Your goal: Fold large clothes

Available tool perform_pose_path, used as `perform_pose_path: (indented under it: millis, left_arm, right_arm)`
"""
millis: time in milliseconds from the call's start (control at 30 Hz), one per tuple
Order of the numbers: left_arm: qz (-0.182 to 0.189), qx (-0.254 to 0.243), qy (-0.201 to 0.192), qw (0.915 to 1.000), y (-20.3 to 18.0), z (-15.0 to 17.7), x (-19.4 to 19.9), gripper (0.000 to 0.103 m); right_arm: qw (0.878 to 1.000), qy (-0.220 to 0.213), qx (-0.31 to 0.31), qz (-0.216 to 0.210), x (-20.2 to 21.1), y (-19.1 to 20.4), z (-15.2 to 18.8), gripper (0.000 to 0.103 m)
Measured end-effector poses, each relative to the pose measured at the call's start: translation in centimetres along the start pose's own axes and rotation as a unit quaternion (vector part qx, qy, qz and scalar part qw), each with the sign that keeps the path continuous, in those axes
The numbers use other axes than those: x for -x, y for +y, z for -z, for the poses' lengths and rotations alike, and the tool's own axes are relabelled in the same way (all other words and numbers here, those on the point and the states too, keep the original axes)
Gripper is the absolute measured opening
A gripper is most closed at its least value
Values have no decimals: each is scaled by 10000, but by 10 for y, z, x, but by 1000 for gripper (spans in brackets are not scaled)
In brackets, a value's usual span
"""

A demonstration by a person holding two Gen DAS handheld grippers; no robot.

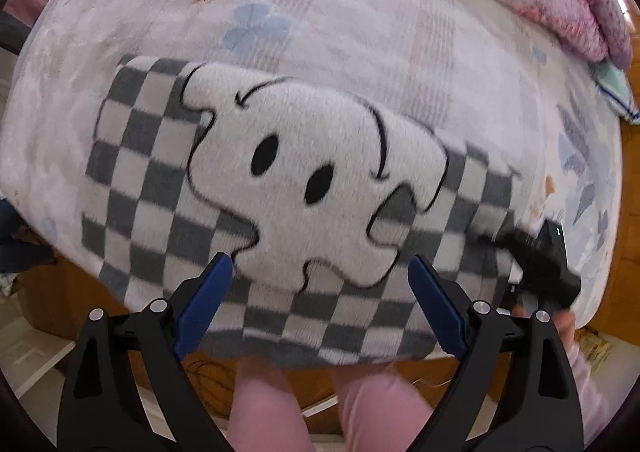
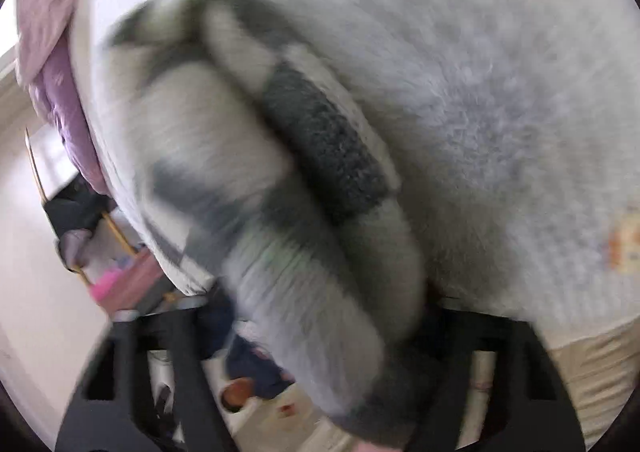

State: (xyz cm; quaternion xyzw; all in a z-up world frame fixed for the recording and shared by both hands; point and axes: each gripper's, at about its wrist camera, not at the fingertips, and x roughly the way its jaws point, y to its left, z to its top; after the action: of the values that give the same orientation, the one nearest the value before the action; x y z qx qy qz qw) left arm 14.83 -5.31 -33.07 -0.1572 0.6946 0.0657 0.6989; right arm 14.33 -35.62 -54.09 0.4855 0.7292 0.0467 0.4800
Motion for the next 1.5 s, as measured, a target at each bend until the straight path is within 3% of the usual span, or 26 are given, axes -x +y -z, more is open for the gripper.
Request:
perform_pose_path:
  millis: [33, 100, 133, 167, 233, 300, 367, 433, 500, 600, 667, 833, 967, 1100, 1233, 1367, 1400, 1467, 1500]
  left_arm:
    - [26, -3, -47, 10000, 0, -4, 0, 57]
    - [-217, -79, -173, 9996, 0, -17, -2, 30]
    - [-424, -163, -215, 9987, -2, -26, -7, 21]
    - [-461, -195, -200, 9985, -2, -31, -10, 19]
    - [-171, -186, -165, 9995, 0, -46, -16, 7]
    - [-22, -209, -163, 9996, -1, -57, -19, 7]
    - [-142, -381, -110, 9991, -5, -72, -28, 6]
    - [-176, -540, -28, 9984, -8, -86, -40, 1]
    - [-172, -650, 80, 9977, -11, -97, -54, 1]
    - [-522, -838, 603, 9933, -10, -108, -101, 0]
    - [-589, -1158, 653, 9894, -10, -109, -128, 0]
    - [-652, -1483, 430, 9859, -14, -121, -143, 1]
    - [-403, -1276, 577, 9893, -5, -121, -131, 0]
    - [83, -893, 927, 9916, 22, -94, -120, 0]
    - [422, -612, 940, 9928, 50, -49, -118, 0]
    - [298, -815, 901, 9921, 62, -2, -123, 0]
    - [182, -801, 997, 9916, 67, 15, -130, 0]
    - [-23, -545, 1629, 9851, 81, 54, -155, 0]
    - [-65, -427, 1712, 9843, 89, 79, -163, 0]
  right_arm:
    - [9999, -99, 101, 3, 6, 4, 7, 43]
    - [9994, -341, 49, -19, 18, 8, 23, 42]
    - [9986, -475, -181, -107, 22, 7, 32, 41]
    - [9965, -610, -483, -295, 25, 7, 45, 41]
    - [9950, -761, -559, -332, 23, 12, 66, 41]
    - [9959, -895, -29, 124, 26, 38, 79, 39]
    - [9911, -980, 594, 679, 33, 62, 86, 37]
    - [9859, -1075, 843, 969, 36, 75, 91, 36]
    - [9846, -1147, 829, 1028, 38, 77, 94, 36]
    - [9856, -1252, 591, 974, 28, 75, 94, 36]
    - [9858, -1348, 357, 938, 27, 66, 91, 36]
    - [9825, -1543, 52, 1046, 38, 60, 89, 36]
    - [9770, -1570, 39, 1444, 27, 77, 92, 38]
    - [9730, -1607, 93, 1654, 15, 86, 97, 39]
    - [9705, -1599, 150, 1800, -3, 97, 98, 41]
    - [9687, -1515, 348, 1934, -8, 95, 96, 43]
    - [9682, -1493, 403, 1968, -9, 95, 94, 44]
    - [9670, -1421, 513, 2054, -12, 92, 90, 46]
    - [9659, -1371, 590, 2114, -14, 92, 87, 46]
